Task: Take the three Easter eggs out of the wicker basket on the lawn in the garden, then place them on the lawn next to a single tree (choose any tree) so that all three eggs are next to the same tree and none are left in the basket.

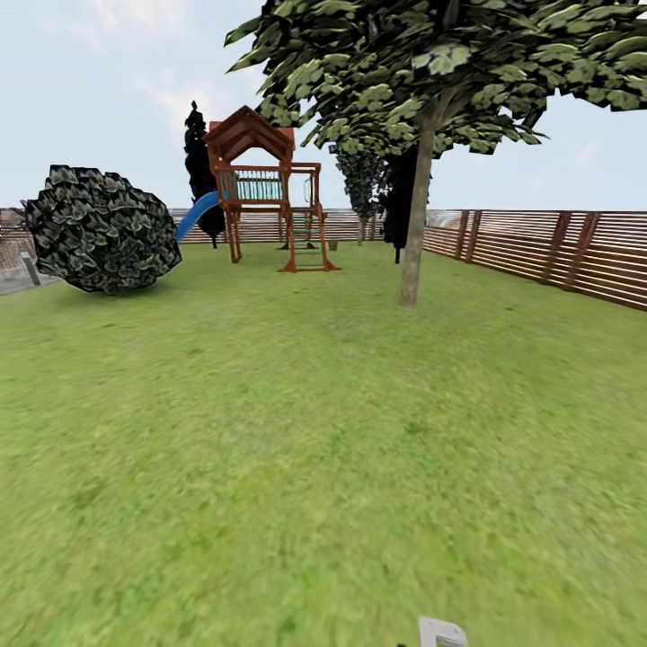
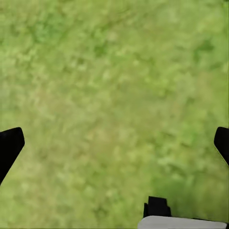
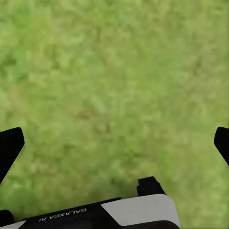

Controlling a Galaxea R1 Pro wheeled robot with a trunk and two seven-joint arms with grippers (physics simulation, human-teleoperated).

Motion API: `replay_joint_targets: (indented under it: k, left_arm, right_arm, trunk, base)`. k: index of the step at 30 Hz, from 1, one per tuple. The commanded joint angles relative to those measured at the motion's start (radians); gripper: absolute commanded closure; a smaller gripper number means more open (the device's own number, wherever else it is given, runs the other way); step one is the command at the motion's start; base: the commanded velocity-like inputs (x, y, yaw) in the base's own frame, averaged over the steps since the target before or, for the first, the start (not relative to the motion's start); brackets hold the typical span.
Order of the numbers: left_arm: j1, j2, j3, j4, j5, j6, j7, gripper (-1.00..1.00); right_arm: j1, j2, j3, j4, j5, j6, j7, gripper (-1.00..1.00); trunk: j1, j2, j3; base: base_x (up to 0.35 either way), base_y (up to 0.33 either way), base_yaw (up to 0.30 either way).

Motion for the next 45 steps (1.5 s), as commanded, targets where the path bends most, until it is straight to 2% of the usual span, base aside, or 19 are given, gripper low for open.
replay_joint_targets:
  k: [1, 45]
  left_arm:
    - [-0.001, -0.001, -0.002, 0.004, -0.001, -0.006, 0.003, -1.0]
    - [-0.001, 0.002, -0.006, 0.016, -0.003, -0.022, 0.003, -1.0]
  right_arm:
    - [0.0, 0.0, -0.001, -0.002, -0.007, 0.004, -0.004, -1.0]
    - [0.0, 0.002, 0.0, -0.002, -0.007, 0.001, -0.004, -1.0]
  trunk:
    - [0.001, -0.001, -0.001]
    - [0.001, -0.001, -0.001]
  base:
    - [0.305, 0.0, 0.025]
    - [0.322, 0.0, 0.001]
